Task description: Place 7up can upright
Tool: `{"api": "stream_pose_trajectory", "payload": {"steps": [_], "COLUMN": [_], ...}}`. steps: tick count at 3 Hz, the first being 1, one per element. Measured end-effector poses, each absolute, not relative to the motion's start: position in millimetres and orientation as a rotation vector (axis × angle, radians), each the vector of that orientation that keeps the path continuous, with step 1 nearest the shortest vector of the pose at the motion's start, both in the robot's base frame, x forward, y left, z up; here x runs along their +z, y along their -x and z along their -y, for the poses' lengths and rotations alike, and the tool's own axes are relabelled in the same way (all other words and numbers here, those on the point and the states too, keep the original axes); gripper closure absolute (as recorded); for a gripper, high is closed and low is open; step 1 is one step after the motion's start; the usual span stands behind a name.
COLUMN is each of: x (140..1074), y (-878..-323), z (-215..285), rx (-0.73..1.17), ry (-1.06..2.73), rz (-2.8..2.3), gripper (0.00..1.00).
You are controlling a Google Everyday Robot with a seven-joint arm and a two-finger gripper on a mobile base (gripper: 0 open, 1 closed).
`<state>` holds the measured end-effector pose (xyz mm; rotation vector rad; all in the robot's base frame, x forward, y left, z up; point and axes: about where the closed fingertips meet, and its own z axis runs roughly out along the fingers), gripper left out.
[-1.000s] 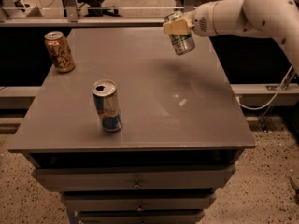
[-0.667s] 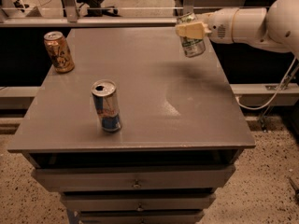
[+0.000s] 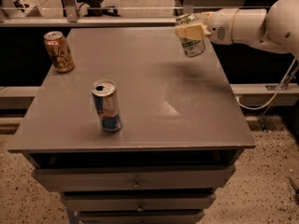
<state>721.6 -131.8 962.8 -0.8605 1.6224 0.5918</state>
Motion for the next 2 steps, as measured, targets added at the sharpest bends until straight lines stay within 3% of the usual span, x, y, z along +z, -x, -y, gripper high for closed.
{"api": "stream_pose_trajectory", "payload": {"steps": [2], "x": [946], "y": [-706], "z": [153], "rx": [0.708], "ry": [0.807], "rz": [-1.553], "gripper": [1.00]}}
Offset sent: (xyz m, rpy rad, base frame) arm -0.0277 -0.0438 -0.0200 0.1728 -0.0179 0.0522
